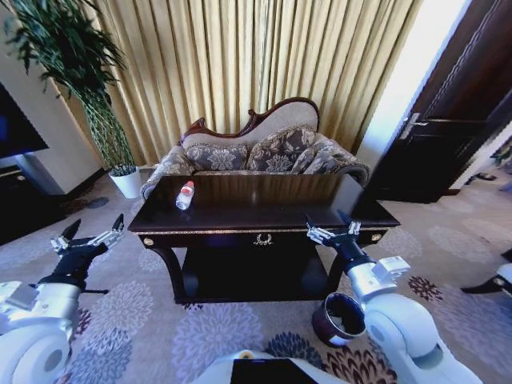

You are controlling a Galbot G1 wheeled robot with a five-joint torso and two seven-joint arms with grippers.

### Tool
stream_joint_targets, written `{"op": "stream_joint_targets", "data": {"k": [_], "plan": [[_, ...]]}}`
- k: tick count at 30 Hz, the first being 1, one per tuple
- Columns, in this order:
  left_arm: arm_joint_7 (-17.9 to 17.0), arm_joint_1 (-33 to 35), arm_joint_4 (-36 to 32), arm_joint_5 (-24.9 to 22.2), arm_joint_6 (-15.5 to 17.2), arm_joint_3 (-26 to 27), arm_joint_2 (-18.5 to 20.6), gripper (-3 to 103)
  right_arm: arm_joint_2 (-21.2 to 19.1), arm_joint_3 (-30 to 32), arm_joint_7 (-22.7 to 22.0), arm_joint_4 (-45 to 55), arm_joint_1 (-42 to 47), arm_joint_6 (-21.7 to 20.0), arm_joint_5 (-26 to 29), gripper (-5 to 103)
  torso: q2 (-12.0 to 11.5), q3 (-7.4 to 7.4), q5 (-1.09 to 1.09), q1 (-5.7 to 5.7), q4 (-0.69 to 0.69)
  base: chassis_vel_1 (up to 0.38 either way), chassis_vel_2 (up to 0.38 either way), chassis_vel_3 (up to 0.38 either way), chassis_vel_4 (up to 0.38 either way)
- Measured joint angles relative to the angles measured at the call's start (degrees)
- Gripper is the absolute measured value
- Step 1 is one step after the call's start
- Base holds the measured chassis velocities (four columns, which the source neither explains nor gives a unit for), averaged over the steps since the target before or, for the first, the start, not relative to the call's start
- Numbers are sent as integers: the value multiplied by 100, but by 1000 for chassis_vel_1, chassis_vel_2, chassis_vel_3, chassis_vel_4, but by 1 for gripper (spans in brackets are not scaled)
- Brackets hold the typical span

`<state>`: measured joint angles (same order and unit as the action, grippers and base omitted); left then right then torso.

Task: Move to the front of the table and place the trash on the table into the trash bin.

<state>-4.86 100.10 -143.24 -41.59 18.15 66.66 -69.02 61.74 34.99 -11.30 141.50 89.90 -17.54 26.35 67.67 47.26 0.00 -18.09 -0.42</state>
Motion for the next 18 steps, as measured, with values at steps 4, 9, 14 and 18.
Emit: {"op": "stream_joint_targets", "data": {"k": [4,9,14,18], "plan": [[7,-2,0,-1,-2,-2,6,100,2,-2,2,-13,-13,2,0,100,0,0,0,0,0,-109,119,99,-112],[10,-7,0,-3,-4,-6,18,100,5,0,3,-21,-28,4,3,100,0,0,1,0,0,-123,117,108,-114],[14,-2,0,-3,-5,-13,7,100,14,-2,3,-28,-28,5,2,100,0,0,0,0,-1,-142,124,124,-123],[15,-3,0,-3,-7,-18,5,100,15,-12,3,-31,-27,13,1,100,0,0,0,-1,0,-107,128,109,-117]]}}
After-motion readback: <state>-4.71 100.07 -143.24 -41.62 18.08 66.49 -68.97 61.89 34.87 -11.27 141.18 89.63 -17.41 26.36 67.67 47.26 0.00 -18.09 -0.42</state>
